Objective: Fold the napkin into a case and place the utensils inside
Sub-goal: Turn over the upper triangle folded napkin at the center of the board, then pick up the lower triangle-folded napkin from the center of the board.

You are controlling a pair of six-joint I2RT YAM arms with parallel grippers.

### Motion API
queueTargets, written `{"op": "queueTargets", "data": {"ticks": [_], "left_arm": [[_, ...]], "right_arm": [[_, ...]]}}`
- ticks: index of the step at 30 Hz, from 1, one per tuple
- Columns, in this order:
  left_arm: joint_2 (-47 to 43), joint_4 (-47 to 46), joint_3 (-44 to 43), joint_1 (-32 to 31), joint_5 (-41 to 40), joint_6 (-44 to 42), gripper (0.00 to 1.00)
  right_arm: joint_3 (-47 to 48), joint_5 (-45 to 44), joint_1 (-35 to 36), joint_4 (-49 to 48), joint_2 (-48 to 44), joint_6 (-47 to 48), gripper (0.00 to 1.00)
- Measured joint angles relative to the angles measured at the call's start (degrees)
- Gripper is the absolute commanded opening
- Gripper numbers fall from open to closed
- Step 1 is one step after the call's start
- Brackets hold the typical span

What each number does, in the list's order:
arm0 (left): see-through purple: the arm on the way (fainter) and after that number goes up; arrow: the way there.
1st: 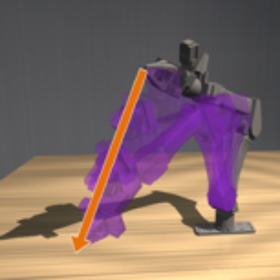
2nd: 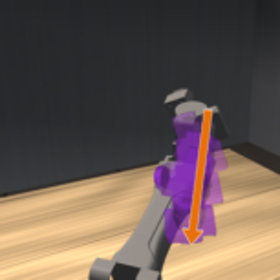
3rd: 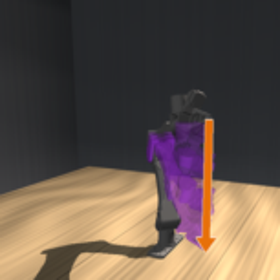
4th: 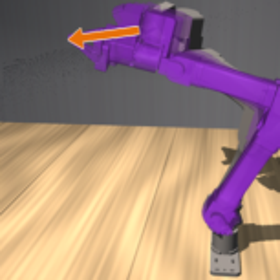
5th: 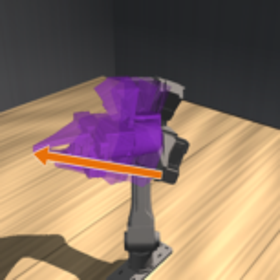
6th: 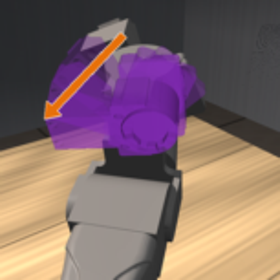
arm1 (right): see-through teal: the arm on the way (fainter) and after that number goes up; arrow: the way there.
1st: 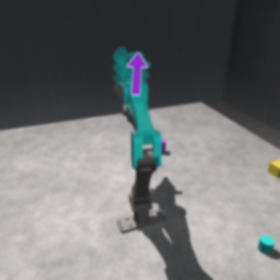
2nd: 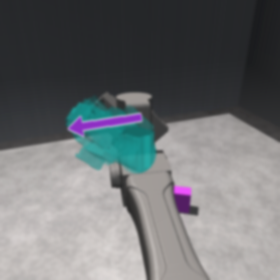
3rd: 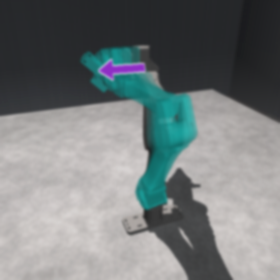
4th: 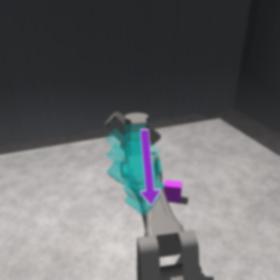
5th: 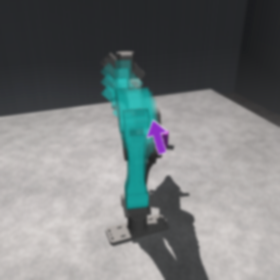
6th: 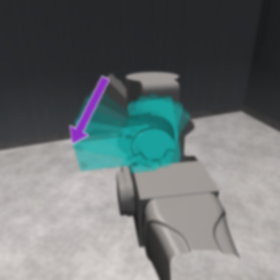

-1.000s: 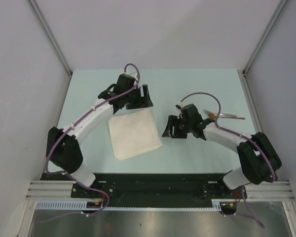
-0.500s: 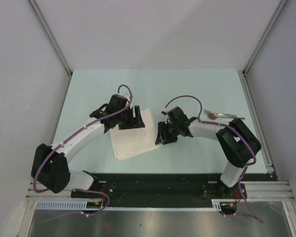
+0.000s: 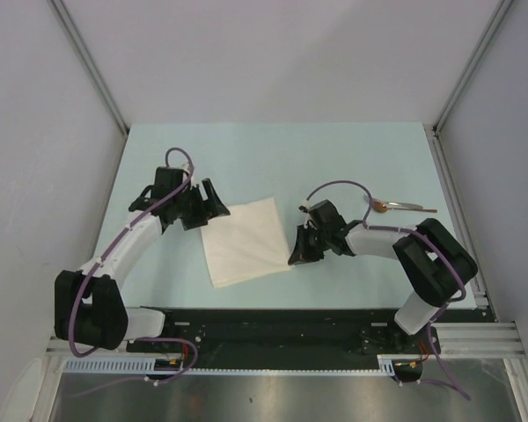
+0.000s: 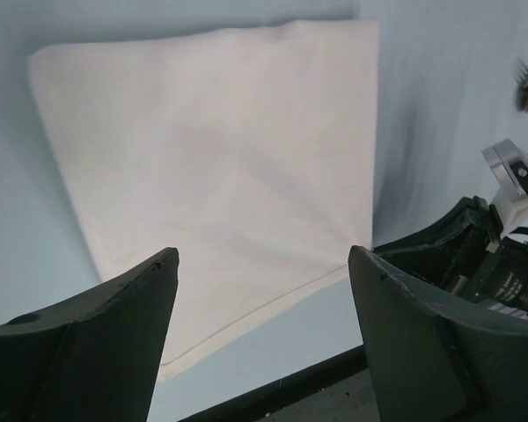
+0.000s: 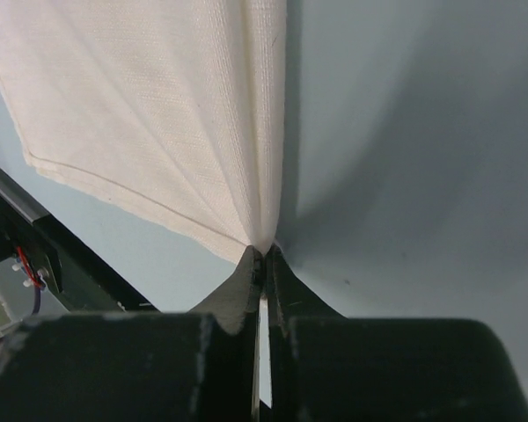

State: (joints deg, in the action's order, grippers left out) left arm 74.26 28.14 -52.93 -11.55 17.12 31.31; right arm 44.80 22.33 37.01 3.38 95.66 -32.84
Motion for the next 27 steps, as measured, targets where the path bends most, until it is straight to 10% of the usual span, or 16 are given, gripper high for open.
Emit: {"op": "queueTargets", "data": {"ticks": [4, 12, 20, 27], "left_arm": [[1.36, -0.59, 0.72, 2.82, 1.75, 0.31, 0.83], [6.36, -2.34, 0.74, 3.67, 0.76, 2.64, 0.78], [-3.26, 0.85, 2.75, 8.20, -11.89, 8.55, 0.83], [-15.93, 8.57, -0.37, 10.16, -27.98, 13.18, 0.91]], "right_arm": [[-4.26, -0.76, -0.76, -0.07, -4.13, -1.01, 0.05], [-1.36, -9.01, -0.85, 10.75, -8.87, 1.75, 0.58], [21.20, -28.65, 11.34, 26.60, -8.02, 3.96, 0.62], [43.95, -33.90, 21.90, 29.88, 10.84, 1.16, 0.61]]}}
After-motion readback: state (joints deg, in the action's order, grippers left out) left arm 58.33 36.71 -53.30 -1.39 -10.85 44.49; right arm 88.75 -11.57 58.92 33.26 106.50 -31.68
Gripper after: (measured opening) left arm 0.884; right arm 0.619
